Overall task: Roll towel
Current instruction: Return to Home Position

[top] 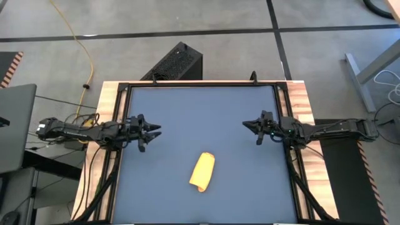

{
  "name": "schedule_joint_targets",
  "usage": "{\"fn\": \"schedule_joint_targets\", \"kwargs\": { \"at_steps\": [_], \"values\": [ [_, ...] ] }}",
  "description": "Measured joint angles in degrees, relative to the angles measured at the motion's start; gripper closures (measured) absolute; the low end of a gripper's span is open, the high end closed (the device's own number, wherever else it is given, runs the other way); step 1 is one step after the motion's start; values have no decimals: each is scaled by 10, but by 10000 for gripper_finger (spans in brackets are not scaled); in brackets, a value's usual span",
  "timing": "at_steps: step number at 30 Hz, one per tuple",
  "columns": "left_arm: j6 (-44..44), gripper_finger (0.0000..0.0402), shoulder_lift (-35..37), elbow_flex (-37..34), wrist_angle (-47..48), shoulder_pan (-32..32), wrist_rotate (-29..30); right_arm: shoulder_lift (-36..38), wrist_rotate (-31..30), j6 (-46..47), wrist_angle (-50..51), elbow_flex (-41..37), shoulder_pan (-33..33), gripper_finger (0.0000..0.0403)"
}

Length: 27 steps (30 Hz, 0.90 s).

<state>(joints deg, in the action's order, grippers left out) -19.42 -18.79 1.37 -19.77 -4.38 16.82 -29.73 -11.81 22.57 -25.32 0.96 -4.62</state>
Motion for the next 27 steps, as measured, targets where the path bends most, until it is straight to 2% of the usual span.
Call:
{"fn": "schedule_joint_targets", "kwargs": {
  "at_steps": [4,9,16,27],
  "values": [
    [-6,244,37,-7,59,0,3,3,0,3,2,-4,1,380],
    [23,244,56,-7,106,0,4,2,-2,-48,-23,-4,1,380],
    [83,244,57,-7,144,0,15,1,-89,-60,-10,-4,-8,378],
    [63,244,57,-8,157,0,20,1,-91,-61,58,-5,-9,370]
  ]
}}
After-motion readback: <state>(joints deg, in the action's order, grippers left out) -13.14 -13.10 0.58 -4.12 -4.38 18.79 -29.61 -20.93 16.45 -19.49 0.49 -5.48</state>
